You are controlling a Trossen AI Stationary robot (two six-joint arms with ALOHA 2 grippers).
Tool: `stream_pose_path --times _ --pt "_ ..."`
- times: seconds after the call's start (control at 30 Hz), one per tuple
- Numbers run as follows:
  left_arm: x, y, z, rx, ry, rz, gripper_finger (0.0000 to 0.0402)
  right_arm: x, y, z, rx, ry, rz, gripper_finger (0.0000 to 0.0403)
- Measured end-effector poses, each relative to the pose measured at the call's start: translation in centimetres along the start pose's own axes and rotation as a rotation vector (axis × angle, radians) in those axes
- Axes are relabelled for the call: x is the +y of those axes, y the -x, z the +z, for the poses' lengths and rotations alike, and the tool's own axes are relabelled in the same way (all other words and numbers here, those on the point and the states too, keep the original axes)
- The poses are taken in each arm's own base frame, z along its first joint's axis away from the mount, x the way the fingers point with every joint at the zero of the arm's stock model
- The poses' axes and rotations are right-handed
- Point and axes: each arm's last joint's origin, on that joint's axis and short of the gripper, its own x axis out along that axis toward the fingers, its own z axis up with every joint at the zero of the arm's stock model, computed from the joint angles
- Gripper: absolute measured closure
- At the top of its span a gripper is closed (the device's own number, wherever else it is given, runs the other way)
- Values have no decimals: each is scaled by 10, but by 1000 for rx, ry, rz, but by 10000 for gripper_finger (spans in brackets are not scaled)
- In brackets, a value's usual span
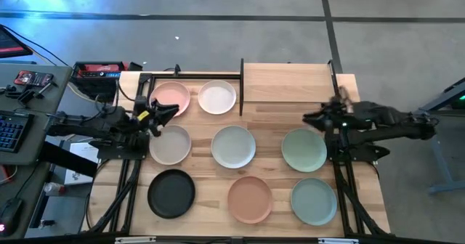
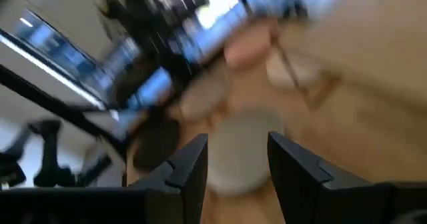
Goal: Place and stack plates onto a shelf
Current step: Put the green plate on the shelf
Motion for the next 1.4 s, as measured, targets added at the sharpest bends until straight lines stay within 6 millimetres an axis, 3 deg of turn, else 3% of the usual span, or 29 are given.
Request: stream_pose_path --times 0.23,0.47,0.9,1.4 --pt "0 -11 -12 75 -41 35 310 5 -55 -23 395 -150 -116 265" --pt "0 -13 -15 92 -50 44 310 1 -95 -46 607 -180 -246 265" --pt "0 -13 -15 96 -52 46 310 -14 -128 -69 676 -151 -467 265" --pt "0 -13 -15 97 -85 46 310 -26 -155 -88 699 -153 -588 265"
